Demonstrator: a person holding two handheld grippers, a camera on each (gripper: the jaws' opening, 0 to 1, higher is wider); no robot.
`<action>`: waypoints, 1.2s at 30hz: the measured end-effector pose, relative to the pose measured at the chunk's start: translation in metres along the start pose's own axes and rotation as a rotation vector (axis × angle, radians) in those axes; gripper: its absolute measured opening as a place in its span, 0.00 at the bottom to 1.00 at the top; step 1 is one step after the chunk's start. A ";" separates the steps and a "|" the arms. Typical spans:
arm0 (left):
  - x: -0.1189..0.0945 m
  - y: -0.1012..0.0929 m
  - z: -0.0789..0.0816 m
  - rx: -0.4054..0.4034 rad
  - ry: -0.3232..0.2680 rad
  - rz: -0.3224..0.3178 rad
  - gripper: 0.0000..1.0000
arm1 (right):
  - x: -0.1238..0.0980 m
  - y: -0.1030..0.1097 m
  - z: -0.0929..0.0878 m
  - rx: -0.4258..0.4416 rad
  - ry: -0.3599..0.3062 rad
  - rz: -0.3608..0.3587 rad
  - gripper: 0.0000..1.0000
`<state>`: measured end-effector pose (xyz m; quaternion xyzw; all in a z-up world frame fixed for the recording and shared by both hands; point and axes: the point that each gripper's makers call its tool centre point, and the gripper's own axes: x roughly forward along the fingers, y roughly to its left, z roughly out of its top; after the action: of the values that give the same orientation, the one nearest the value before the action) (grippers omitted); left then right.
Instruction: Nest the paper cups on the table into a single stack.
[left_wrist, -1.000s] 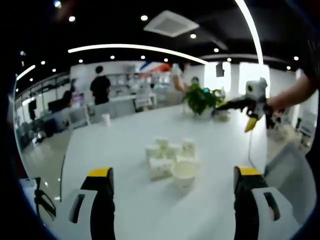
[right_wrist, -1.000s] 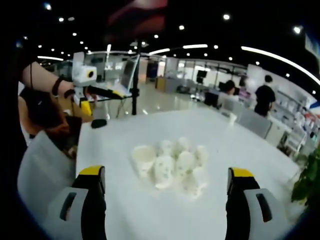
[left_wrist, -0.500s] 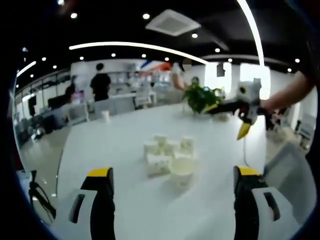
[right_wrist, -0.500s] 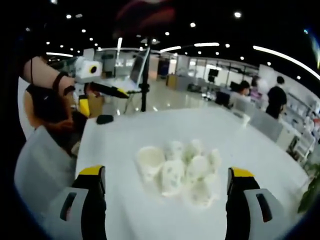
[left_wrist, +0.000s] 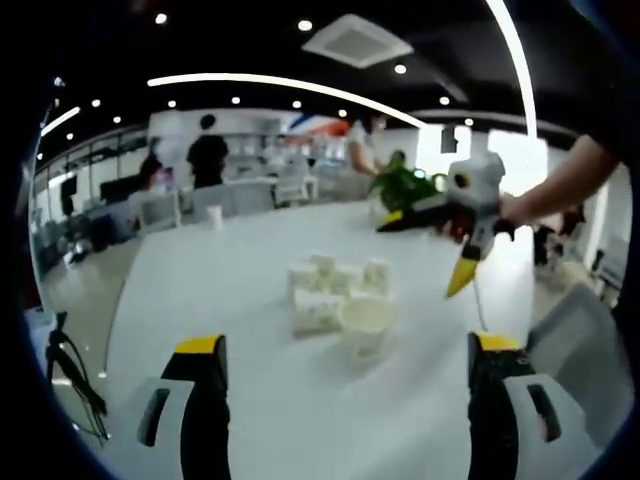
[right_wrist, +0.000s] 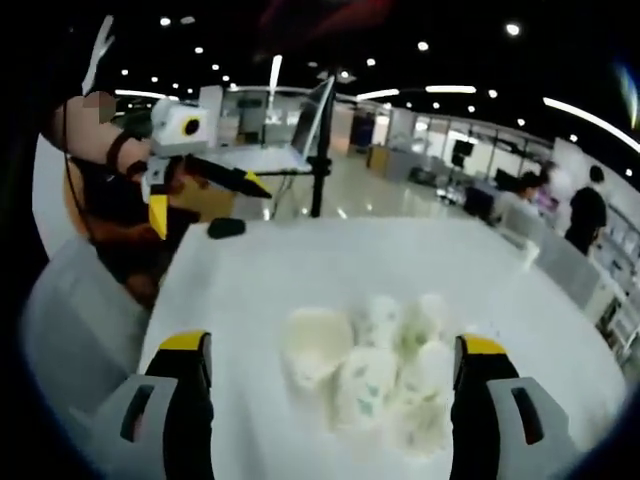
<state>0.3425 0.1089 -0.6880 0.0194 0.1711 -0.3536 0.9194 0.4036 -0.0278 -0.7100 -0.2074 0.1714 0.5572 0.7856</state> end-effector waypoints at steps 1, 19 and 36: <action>0.000 0.000 -0.002 -0.003 0.006 0.003 0.98 | 0.005 0.000 -0.001 -0.009 0.003 0.010 0.99; 0.006 0.000 -0.018 -0.032 0.022 0.004 0.98 | 0.054 0.014 -0.023 -0.056 0.049 0.142 0.85; -0.002 0.000 -0.027 -0.045 0.032 0.008 0.98 | 0.076 0.024 -0.035 -0.110 0.085 0.200 0.66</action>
<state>0.3327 0.1146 -0.7125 0.0053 0.1935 -0.3455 0.9182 0.4035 0.0222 -0.7817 -0.2554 0.1937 0.6319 0.7057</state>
